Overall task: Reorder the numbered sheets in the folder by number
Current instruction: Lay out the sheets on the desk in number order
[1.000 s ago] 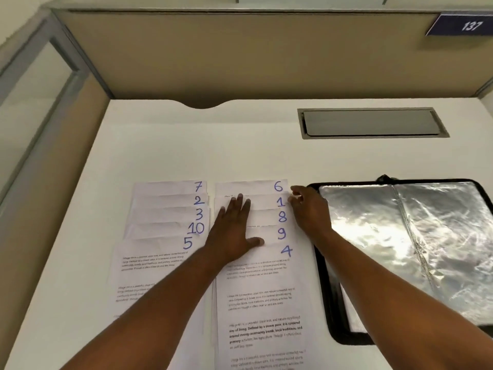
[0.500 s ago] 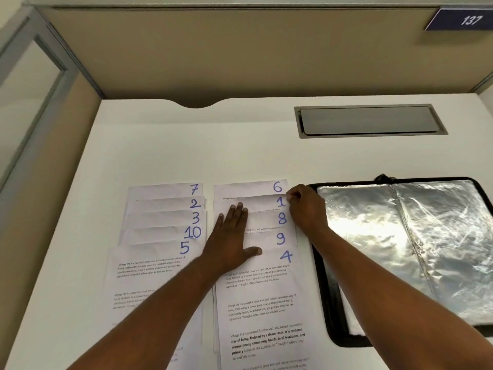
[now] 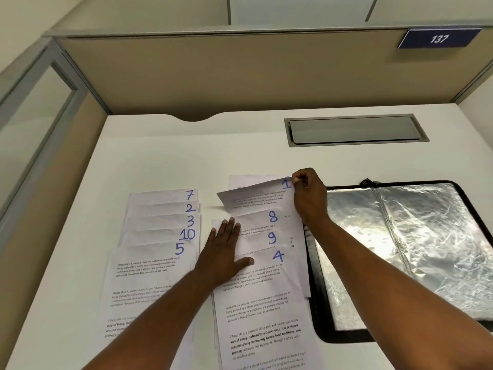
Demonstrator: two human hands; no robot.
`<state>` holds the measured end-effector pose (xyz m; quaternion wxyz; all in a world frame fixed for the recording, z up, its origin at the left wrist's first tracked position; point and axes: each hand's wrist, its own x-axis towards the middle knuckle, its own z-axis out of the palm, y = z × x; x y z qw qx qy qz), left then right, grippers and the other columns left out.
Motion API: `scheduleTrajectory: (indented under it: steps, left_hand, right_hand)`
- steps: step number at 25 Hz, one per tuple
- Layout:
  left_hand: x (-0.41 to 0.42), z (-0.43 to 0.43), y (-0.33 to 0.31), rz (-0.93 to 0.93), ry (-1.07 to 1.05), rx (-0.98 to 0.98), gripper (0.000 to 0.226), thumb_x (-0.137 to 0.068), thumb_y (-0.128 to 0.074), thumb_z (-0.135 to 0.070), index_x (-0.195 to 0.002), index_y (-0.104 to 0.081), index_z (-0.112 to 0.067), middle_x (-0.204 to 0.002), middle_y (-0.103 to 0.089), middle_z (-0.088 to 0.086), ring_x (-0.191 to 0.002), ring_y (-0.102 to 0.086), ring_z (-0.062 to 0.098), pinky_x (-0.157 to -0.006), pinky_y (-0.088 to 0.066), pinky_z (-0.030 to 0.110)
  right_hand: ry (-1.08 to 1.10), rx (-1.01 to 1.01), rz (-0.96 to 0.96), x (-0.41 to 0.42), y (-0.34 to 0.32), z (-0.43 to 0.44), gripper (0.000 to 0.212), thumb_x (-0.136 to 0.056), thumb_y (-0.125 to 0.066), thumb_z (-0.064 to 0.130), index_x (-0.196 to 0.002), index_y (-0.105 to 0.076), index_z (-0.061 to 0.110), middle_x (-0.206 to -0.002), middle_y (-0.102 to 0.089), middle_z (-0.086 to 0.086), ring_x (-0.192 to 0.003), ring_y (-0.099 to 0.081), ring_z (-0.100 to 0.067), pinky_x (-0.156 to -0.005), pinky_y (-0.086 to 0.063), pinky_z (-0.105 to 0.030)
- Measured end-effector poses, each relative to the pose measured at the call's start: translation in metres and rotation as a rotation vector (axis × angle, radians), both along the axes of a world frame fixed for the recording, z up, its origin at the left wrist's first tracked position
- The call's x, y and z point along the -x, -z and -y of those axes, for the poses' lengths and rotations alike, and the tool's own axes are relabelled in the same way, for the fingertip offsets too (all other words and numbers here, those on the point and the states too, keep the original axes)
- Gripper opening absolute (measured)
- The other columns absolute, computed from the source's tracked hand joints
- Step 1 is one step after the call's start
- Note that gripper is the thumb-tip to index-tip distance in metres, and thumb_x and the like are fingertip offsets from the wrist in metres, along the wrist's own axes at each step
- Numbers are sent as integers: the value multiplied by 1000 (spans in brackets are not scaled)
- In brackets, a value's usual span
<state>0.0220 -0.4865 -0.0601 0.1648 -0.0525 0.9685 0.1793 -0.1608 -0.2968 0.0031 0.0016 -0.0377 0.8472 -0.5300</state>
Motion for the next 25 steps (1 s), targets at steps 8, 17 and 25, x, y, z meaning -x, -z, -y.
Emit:
scheduleTrajectory:
  steps: [8,17,25]
  left_hand:
    - [26,-2,-46,-420,-657,-440,70,-95,-66,-44,-154,-39,-17,-150,-41,-10,-137,-40,10,-114,-33,30]
    - [68,5,-128,-489,-778,-888,14,-94,-71,-32,-97,-73,-18,-90,-73,-3,-78,-62,12,-74,-50,28]
    - [60,23,-203,-758,-798,-935,18,-94,-72,-20,-105,-70,-7,-94,-74,0,-76,-67,5,-69,-53,14]
  right_hand:
    - [-16,129,-134,0,-36,-13,13,-99,-56,3,-98,-60,15,-91,-64,12,-83,-59,-1,-75,-49,-18]
    - [-84,188,-117,-8,-83,-37,22,-98,-62,5,-118,-60,14,-98,-64,12,-87,-61,10,-74,-46,-4]
    - [-126,304,-167,-7,-131,-11,10,-93,-69,7,-95,-72,16,-89,-73,4,-79,-68,-7,-77,-54,-18]
